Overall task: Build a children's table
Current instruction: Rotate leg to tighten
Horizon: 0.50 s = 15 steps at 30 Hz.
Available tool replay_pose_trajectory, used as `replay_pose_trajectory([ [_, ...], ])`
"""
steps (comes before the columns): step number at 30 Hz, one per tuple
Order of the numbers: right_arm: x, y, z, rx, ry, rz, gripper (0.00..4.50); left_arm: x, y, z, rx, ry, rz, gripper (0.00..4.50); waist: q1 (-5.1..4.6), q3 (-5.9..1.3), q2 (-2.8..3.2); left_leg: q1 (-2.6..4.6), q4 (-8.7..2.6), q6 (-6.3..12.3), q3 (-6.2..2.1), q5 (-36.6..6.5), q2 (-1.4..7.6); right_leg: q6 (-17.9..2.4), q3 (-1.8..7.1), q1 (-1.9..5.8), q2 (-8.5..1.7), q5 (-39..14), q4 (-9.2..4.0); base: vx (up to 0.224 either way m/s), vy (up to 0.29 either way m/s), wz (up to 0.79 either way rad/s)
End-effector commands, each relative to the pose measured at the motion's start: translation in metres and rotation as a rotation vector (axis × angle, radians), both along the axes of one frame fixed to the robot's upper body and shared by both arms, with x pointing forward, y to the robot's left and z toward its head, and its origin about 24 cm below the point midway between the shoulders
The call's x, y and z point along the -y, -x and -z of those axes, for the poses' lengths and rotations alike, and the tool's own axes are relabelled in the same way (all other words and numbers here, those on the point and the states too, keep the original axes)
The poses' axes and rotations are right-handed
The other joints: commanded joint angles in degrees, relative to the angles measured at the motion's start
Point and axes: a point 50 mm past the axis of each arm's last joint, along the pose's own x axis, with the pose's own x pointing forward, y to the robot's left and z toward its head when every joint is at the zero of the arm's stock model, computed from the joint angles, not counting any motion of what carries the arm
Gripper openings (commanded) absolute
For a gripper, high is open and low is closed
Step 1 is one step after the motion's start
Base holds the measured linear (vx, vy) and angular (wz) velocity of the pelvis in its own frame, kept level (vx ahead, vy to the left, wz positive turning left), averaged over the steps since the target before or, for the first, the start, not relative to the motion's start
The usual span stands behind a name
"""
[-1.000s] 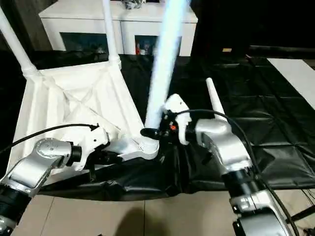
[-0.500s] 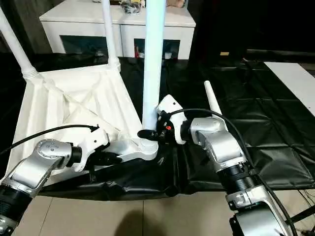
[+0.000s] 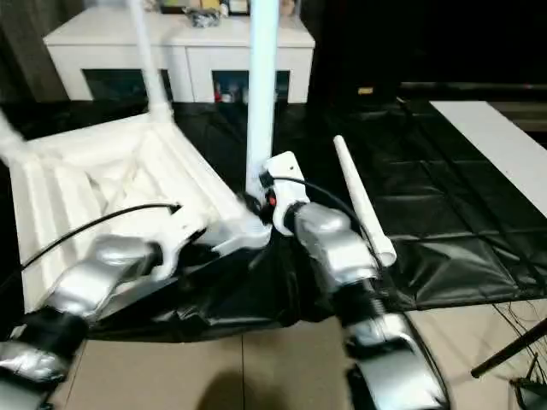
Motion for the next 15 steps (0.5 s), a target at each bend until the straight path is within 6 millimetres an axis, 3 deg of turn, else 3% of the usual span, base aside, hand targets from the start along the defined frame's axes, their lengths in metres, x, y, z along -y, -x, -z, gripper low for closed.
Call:
replay_pose_trajectory([
  [1, 0.022, 0.015, 0.057, -0.231, 0.108, 0.14, 1.81, -0.001, -0.009, -0.009, 0.043, 0.003, -0.084, 0.0, -0.07, -1.79, 0.75, 0.82, -5.33, -3.48, -1.23, -23.5, 1.61, -7.4, 2.71, 0.47, -3.8, -24.9, -6.41, 0.0, 0.0, 0.0],
  [5, 0.0, 0.009, 0.059, -0.242, 0.09, 0.294, 1.81, 0.037, -0.014, -0.008, 0.031, -0.002, -0.127, 0.0, -0.41, -1.95, 0.79, 0.42, -5.72, -3.69, -1.42, -23.2, 1.58, -7.8, 2.53, 0.99, -3.64, -20.0, -6.2, 0.0, 0.0, 0.0],
  [9, -0.009, 0.005, 0.058, -0.269, 0.067, 0.443, 1.81, 0.06, -0.015, -0.014, 0.047, 0.016, -0.151, 0.0, -0.33, -2.2, 0.59, 0.7, -5.56, -3.35, -1.07, -22.9, 1.47, -8.4, 2.89, 0.73, -3.64, -16.6, -5.98, 0.0, 0.0, 0.0],
  [11, -0.009, 0.004, 0.058, -0.27, 0.062, 0.454, 1.81, 0.06, -0.015, -0.015, 0.049, 0.018, -0.156, 0.0, -0.3, -2.22, 0.56, 0.59, -5.54, -2.99, -0.99, -22.4, 1.4, -8.3, 2.85, 0.73, -3.53, -16.0, -6.01, 0.0, 0.0, 0.0],
  [14, -0.011, 0.001, 0.054, -0.255, 0.041, 0.467, 1.81, 0.058, -0.016, -0.017, 0.054, 0.023, -0.178, 0.0, -0.16, -2.35, -0.1, 0.55, -5.43, -2.34, -0.76, -22.7, 1.34, -7.7, 2.91, 0.54, -3.49, -17.0, -6.17, 0.0, 0.0, 0.0],
  [15, -0.013, 0.0, 0.053, -0.252, 0.039, 0.46, 1.81, 0.057, -0.017, -0.017, 0.054, 0.022, -0.183, 0.0, -0.14, -2.39, -0.04, 0.41, -5.43, -2.17, -0.78, -22.1, 1.3, -7.7, 2.95, 0.67, -3.52, -16.6, -6.09, 0.0, 0.0, 0.0],
])
